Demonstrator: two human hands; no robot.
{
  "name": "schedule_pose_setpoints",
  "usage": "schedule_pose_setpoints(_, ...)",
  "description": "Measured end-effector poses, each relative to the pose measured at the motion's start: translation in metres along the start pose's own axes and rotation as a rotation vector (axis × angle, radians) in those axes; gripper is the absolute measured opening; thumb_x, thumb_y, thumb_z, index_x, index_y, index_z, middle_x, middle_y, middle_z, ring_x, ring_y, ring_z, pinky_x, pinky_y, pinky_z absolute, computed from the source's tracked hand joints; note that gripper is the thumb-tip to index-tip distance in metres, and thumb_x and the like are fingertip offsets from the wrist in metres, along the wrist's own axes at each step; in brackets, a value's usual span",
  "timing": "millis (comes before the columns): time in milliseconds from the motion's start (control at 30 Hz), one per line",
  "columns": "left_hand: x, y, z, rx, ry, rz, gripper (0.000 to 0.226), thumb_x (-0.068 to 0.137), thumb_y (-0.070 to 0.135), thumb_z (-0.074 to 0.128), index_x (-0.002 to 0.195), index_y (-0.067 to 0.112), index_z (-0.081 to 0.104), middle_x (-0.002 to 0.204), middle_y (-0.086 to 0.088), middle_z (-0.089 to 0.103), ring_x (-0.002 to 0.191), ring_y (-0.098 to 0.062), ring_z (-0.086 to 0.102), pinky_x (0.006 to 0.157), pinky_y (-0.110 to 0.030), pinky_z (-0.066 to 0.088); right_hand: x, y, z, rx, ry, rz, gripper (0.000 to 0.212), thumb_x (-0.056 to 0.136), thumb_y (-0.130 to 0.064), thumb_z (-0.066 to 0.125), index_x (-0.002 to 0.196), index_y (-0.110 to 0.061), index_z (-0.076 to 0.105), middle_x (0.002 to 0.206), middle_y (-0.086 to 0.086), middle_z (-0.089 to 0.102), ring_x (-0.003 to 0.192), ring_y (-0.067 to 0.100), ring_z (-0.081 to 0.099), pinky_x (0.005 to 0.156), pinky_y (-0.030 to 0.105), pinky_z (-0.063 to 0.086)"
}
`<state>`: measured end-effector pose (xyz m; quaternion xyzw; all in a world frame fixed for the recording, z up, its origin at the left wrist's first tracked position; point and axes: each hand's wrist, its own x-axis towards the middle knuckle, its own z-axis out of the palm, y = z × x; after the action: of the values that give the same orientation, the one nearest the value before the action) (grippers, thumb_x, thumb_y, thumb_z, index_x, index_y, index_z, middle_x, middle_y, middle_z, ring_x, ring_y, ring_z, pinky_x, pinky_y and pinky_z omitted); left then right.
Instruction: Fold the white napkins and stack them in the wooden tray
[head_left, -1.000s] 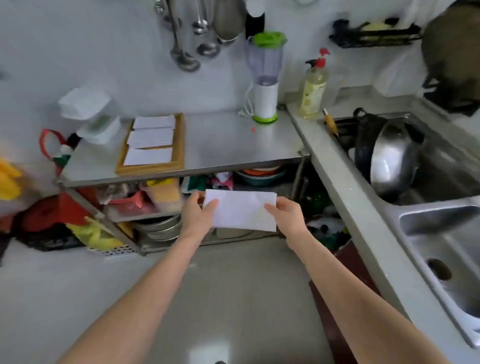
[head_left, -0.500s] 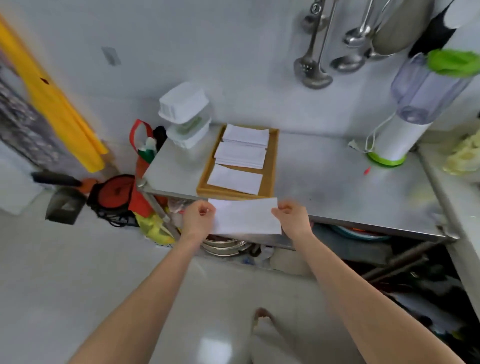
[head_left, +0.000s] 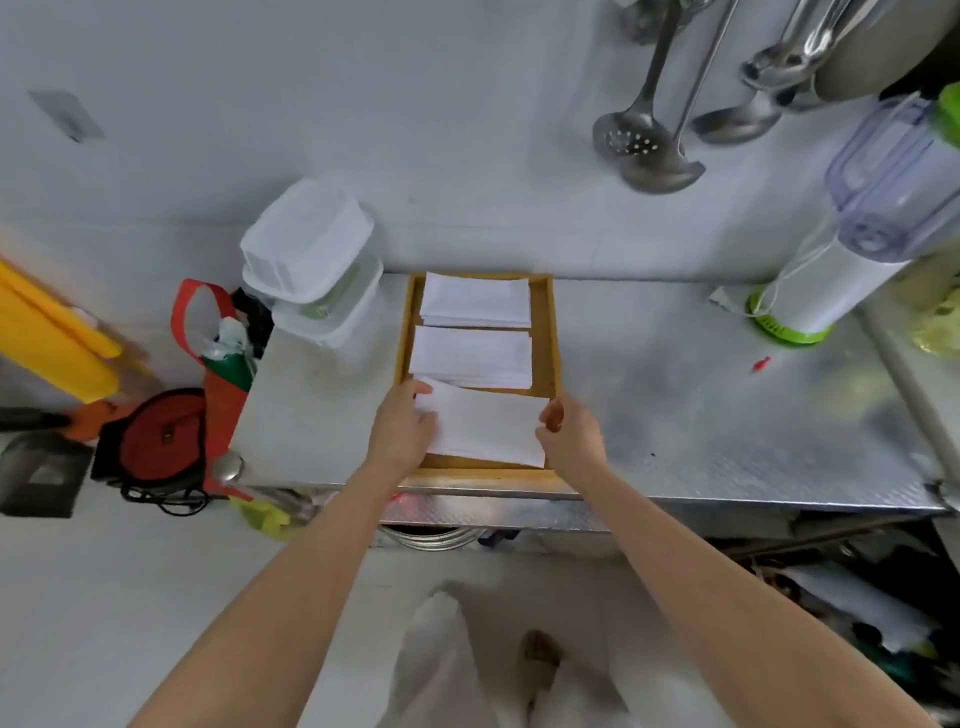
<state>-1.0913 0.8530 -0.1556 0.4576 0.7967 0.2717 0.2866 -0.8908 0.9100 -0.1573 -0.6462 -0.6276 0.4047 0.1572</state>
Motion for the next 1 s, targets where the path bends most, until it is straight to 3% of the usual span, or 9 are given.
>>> schedule_pose_setpoints(100,0.023,-0.010,-0.004,0.056,-0.107,0.018,0.039,0.092,0.003,0.051,0.129,0.013,0.050,0.138,-0.005,0.047,0.125,-0.020,0.046,0.093,-0.020,0.033,0.006,-0.005,0.014,-0.007,0.058,0.035,0.016,0.090,0.000,0.055,0.098,-0.013,0.053,0.081,-0.003,0.051,0.072,0.013,0.053,0.062,0.019,0.050)
schedule_pose_setpoints(300,0.044,-0.027,-0.008,0.096,-0.267,0.092,0.040,0.091,0.002,0.052,0.129,0.015,0.050,0.122,-0.012,0.055,0.108,-0.024,0.054,0.085,-0.024,0.041,0.012,-0.006,0.032,-0.039,0.118,0.091,0.022,0.091,0.003,0.051,0.101,-0.017,0.051,0.085,-0.003,0.052,0.075,0.016,0.056,0.068,0.024,0.054)
schedule_pose_setpoints(433,0.044,-0.038,-0.007,0.156,-0.329,0.127,0.043,0.091,0.003,0.056,0.132,0.015,0.047,0.131,-0.005,0.050,0.115,-0.019,0.051,0.092,-0.022,0.039,0.012,0.001,0.042,-0.094,0.113,0.089,0.026,0.093,0.004,0.047,0.107,-0.017,0.052,0.095,0.002,0.057,0.074,0.015,0.057,0.066,0.022,0.053)
schedule_pose_setpoints(533,0.048,-0.043,-0.005,0.223,-0.324,0.162,0.044,0.091,0.006,0.058,0.132,0.015,0.046,0.136,-0.002,0.046,0.119,-0.017,0.049,0.092,-0.018,0.035,0.014,0.006,0.048,-0.182,0.100,0.046,0.028,0.096,-0.001,0.046,0.117,-0.019,0.052,0.113,0.003,0.055,0.079,0.016,0.058,0.068,0.018,0.050)
schedule_pose_setpoints(633,0.050,-0.044,-0.004,0.336,-0.305,0.193,0.042,0.091,0.008,0.058,0.132,0.013,0.046,0.135,-0.004,0.044,0.117,-0.019,0.051,0.094,-0.022,0.040,0.011,0.012,0.054,-0.323,0.055,-0.024,0.030,0.096,-0.004,0.047,0.121,-0.019,0.052,0.123,0.001,0.049,0.086,0.014,0.055,0.071,0.015,0.046)
schedule_pose_setpoints(767,0.050,-0.040,-0.002,0.581,-0.241,0.297,0.031,0.090,0.007,0.058,0.121,0.011,0.056,0.133,-0.005,0.041,0.115,-0.020,0.047,0.090,-0.029,0.049,0.009,0.015,0.055,-0.489,0.061,-0.144,0.031,0.094,-0.004,0.053,0.122,-0.019,0.056,0.129,0.000,0.042,0.107,0.020,0.055,0.088,0.027,0.053)
schedule_pose_setpoints(833,0.052,-0.033,-0.008,0.703,-0.220,0.357,0.025,0.090,0.010,0.058,0.115,0.012,0.060,0.134,-0.005,0.041,0.117,-0.021,0.043,0.089,-0.031,0.048,0.009,0.013,0.053,-0.475,0.099,-0.149,0.029,0.095,-0.008,0.054,0.121,-0.018,0.058,0.130,0.000,0.043,0.108,0.020,0.056,0.090,0.029,0.053)
schedule_pose_setpoints(933,0.055,-0.014,-0.017,0.756,-0.265,0.444,0.031,0.092,0.010,0.056,0.122,0.014,0.058,0.132,-0.004,0.047,0.113,-0.022,0.049,0.090,-0.031,0.046,0.002,0.009,0.044,-0.371,0.259,-0.179,0.019,0.097,-0.013,0.052,0.111,-0.013,0.064,0.116,0.000,0.056,0.084,0.018,0.062,0.074,0.031,0.057)
schedule_pose_setpoints(1000,0.052,0.009,-0.021,0.685,-0.363,0.534,0.035,0.094,0.015,0.055,0.129,0.017,0.054,0.131,-0.001,0.051,0.111,-0.018,0.055,0.088,-0.028,0.048,-0.008,0.013,0.031,-0.304,0.382,-0.162,0.014,0.095,-0.011,0.052,0.098,-0.009,0.066,0.100,0.002,0.061,0.072,0.019,0.060,0.060,0.029,0.051)
